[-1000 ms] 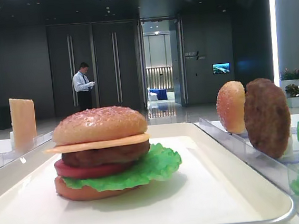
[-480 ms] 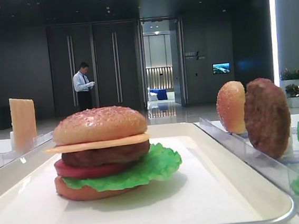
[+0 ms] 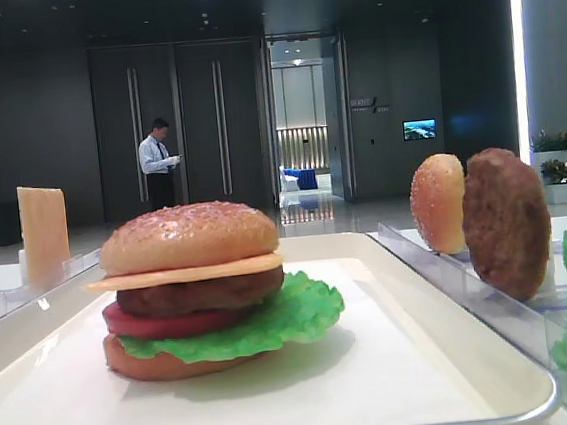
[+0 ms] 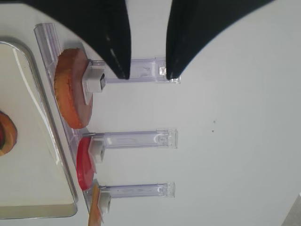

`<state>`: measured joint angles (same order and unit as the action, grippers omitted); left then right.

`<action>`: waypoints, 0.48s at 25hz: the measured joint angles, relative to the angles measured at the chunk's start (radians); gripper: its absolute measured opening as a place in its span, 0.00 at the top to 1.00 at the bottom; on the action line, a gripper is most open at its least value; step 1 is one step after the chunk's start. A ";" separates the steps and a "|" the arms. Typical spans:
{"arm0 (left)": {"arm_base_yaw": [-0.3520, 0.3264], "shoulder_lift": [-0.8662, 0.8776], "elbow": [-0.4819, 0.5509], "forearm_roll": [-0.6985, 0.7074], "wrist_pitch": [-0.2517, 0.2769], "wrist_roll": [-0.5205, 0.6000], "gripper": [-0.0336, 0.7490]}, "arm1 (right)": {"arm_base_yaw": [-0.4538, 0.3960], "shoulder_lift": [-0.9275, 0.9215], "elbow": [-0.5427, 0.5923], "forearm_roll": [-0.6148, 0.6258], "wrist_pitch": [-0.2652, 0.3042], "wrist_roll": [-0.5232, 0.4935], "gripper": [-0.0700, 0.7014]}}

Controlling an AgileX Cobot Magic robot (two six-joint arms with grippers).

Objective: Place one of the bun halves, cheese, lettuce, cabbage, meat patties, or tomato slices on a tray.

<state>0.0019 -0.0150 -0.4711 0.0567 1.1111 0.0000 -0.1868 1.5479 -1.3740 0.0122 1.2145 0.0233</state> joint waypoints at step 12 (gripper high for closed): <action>0.000 0.000 0.000 0.000 0.000 0.000 0.70 | -0.007 -0.432 0.378 0.021 0.001 -0.015 0.31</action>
<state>0.0019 -0.0150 -0.4711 0.0567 1.1111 0.0000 -0.1938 1.1164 -0.9958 0.0328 1.2151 0.0085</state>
